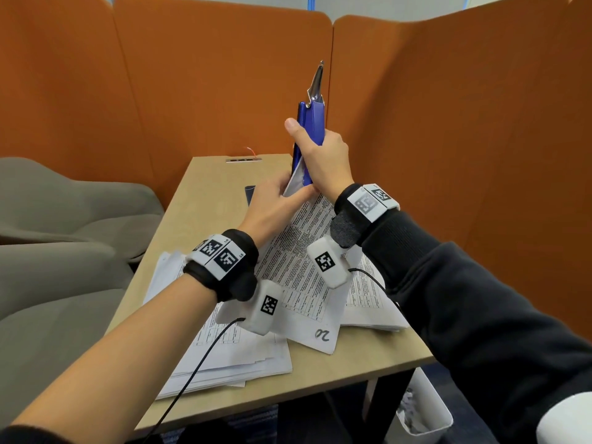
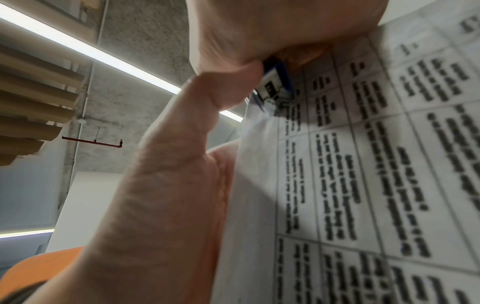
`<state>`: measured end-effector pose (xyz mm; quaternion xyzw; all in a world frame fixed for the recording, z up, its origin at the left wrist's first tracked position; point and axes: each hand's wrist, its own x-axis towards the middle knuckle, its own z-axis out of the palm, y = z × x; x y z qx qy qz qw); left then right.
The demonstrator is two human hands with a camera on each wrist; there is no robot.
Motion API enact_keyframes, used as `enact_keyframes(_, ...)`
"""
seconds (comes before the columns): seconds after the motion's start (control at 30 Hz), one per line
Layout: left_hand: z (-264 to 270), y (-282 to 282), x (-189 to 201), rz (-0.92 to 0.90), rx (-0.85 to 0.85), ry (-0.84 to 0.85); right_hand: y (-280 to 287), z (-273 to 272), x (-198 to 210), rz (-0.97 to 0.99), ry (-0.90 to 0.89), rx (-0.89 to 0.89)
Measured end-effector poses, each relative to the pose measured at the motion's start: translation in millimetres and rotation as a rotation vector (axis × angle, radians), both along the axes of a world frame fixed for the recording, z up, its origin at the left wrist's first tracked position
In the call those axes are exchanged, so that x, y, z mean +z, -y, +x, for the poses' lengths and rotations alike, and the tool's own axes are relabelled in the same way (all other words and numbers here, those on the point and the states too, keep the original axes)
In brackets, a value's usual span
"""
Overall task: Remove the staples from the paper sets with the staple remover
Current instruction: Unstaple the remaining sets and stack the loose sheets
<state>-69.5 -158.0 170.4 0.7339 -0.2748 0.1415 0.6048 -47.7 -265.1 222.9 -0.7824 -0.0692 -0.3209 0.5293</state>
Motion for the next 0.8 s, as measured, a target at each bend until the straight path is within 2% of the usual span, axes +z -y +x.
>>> enact_keyframes(0.23, -9, 4, -1, -0.01, -0.009, 0.02, -1, 3, 0, 0.096, -0.013, 0.066)
enact_keyframes(0.33, -7, 2, -1, 0.007, 0.008, 0.003, 0, 5, -1, 0.133, -0.02, 0.043)
enact_keyframes(0.43, -4, -8, 5, 0.233, -0.032, -0.049, 6, 4, 1, 0.211, -0.015, -0.001)
enact_keyframes(0.47, -1, -11, 7, 0.343, -0.019, -0.072, 10, 4, 3, 0.252, -0.025, 0.007)
enact_keyframes(0.53, 10, -19, 9, 0.425, 0.046, -0.082, 19, 3, 8, 0.375, -0.02, 0.029)
enact_keyframes(0.6, 20, -25, 12, 0.366, 0.097, -0.073, 29, -1, 15, 0.53, 0.051, 0.032)
enact_keyframes(0.7, 35, -22, 9, 0.115, 0.057, -0.211, 48, -1, 23, 0.746, 0.143, -0.028)
enact_keyframes(0.8, 52, 1, -12, -0.042, 0.062, -0.342, 64, 3, 10, 0.817, 0.044, -0.07)
